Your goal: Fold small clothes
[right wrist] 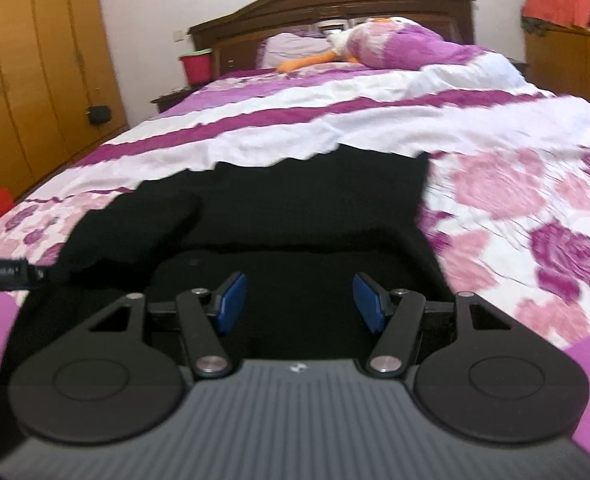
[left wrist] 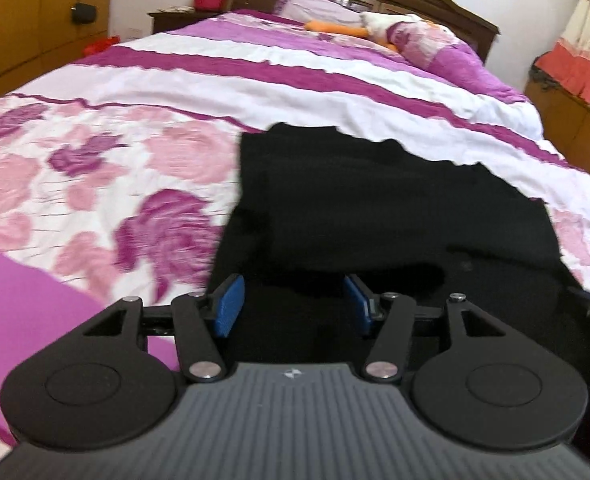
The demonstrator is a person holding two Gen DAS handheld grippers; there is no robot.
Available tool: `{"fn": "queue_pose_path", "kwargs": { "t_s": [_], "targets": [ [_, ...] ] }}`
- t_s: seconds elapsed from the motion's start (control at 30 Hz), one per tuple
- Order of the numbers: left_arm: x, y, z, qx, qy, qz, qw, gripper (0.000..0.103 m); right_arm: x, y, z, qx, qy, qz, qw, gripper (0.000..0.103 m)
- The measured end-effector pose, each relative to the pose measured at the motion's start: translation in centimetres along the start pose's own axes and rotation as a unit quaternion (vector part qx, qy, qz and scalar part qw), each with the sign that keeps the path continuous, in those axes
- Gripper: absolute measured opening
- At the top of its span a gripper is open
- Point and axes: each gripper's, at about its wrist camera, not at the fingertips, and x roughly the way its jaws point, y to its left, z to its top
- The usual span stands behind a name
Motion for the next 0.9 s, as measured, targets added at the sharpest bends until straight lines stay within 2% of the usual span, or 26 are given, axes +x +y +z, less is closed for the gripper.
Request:
{"fn": "queue_pose_path", "kwargs": {
  "t_s": [0.13,0.43,0.67,0.9],
  "targets": [
    [-0.7,1.8,-0.2,-0.002,-0.008,0.030,0.9995,0.062,1.2,2.7,1.2,-0.011,0.010,0.035,0.999,0.061],
    [-0.8,4.6,-1.0,-0.022,-0.006,0.064,0.9977,0.062,4.8,11.1,3.0,-0.064,0.046,0.115,0.990,0.061],
    [-0.3,5.5,-2.0,-0.032,-0.001,0.058,0.9978,0.063,7.9,16.8,3.1,-0.100,0.074,0.159,0.979,0.062],
    [-0.2,5.3,-2.5,-0.021,-0.003,0.054,0.9983,0.063,11.2,19.3,2.2,-0.125,0.104,0.164,0.973,0.062]
  ]
}}
